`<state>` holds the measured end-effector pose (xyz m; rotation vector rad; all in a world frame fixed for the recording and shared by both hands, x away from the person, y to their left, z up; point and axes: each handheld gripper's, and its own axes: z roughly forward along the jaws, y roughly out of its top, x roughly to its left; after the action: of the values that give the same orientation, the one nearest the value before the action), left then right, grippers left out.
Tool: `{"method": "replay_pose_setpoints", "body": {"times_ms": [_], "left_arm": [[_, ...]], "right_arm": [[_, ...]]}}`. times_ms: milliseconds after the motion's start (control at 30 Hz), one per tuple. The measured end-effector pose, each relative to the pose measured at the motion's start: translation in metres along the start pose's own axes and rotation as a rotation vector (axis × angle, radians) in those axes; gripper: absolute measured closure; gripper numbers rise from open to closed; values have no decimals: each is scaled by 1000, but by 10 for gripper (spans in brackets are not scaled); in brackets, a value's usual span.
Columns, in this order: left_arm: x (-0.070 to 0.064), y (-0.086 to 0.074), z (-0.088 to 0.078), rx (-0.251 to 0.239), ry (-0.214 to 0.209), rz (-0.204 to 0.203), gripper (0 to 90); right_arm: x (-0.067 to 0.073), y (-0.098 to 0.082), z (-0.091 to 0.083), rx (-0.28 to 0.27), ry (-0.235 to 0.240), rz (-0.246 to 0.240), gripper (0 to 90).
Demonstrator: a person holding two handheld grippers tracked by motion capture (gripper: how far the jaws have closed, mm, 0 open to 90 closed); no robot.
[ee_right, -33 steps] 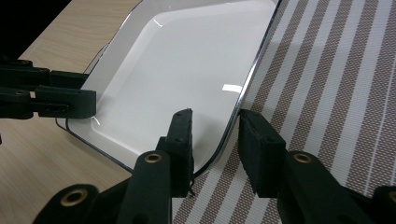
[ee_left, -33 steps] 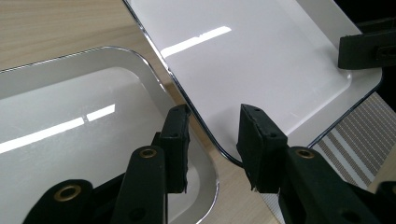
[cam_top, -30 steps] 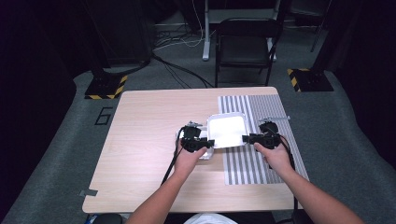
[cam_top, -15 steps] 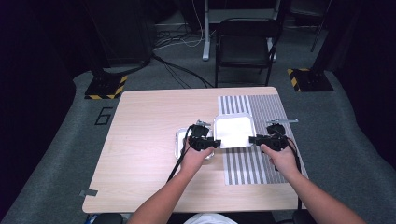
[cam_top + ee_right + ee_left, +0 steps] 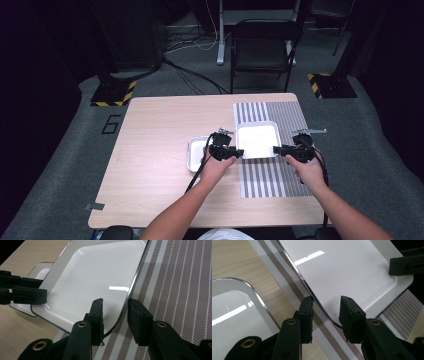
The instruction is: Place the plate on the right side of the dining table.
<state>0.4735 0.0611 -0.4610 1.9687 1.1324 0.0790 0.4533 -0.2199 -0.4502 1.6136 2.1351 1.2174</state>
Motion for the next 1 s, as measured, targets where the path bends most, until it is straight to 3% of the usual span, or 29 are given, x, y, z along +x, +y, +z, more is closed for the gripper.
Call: {"method": "replay_pose_setpoints", "body": {"times_ms": [533,833,1000], "left_arm": [[-7,14,14,11,-23,20,639],[-9,27,16,9,-43,2,639],[-9,33,18,11,-40,15,641]], "right_arm": [[-16,0,-2,-8,-31,38,659],[-24,15,-3,2,-46,46,660],[-29,19,-3,-8,-43,57,661]]}}
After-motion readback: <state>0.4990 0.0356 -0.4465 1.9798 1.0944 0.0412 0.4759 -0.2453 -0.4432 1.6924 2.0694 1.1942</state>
